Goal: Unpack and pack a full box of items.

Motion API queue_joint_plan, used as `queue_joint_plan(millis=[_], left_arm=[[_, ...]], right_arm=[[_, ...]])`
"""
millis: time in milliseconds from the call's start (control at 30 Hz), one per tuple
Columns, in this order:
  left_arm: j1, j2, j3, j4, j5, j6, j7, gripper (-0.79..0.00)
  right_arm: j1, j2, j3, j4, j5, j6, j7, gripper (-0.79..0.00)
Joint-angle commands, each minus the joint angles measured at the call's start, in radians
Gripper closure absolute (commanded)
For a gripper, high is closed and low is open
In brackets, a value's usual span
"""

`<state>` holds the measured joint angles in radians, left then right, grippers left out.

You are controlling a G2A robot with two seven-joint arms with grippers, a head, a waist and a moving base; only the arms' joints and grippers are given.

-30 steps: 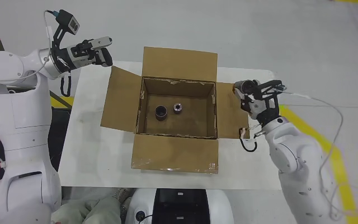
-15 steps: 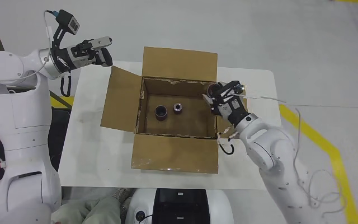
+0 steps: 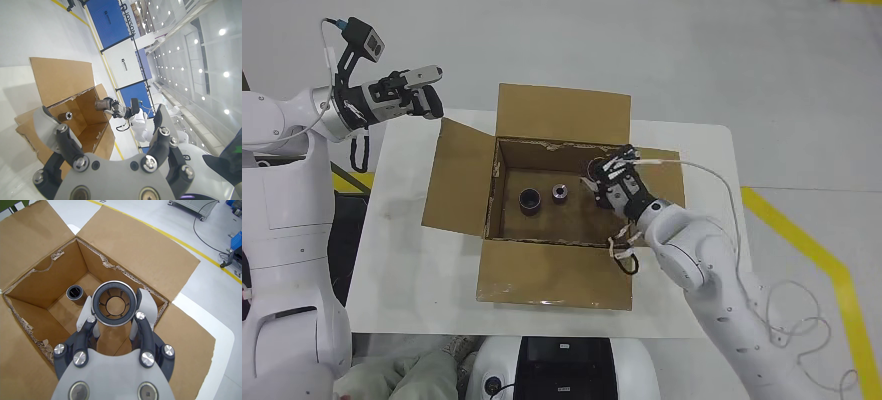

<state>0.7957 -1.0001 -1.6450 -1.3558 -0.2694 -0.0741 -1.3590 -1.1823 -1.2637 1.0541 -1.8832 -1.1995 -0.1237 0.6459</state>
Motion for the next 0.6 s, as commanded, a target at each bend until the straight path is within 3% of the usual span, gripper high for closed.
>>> queue_joint_plan(millis=[0, 567], left_arm=[[0.000, 0.000, 0.000, 0.000, 0.000, 0.000, 0.000, -0.785], [0.000, 0.000, 0.000, 0.000, 0.000, 0.000, 0.000, -0.785]], right_arm=[[0.016, -0.004, -0.011, 0.024, 0.015, 0.003, 0.014, 0.000], [0.175, -0.051, -0.118, 0.248, 0.122, 0.071, 0.135, 0.000]])
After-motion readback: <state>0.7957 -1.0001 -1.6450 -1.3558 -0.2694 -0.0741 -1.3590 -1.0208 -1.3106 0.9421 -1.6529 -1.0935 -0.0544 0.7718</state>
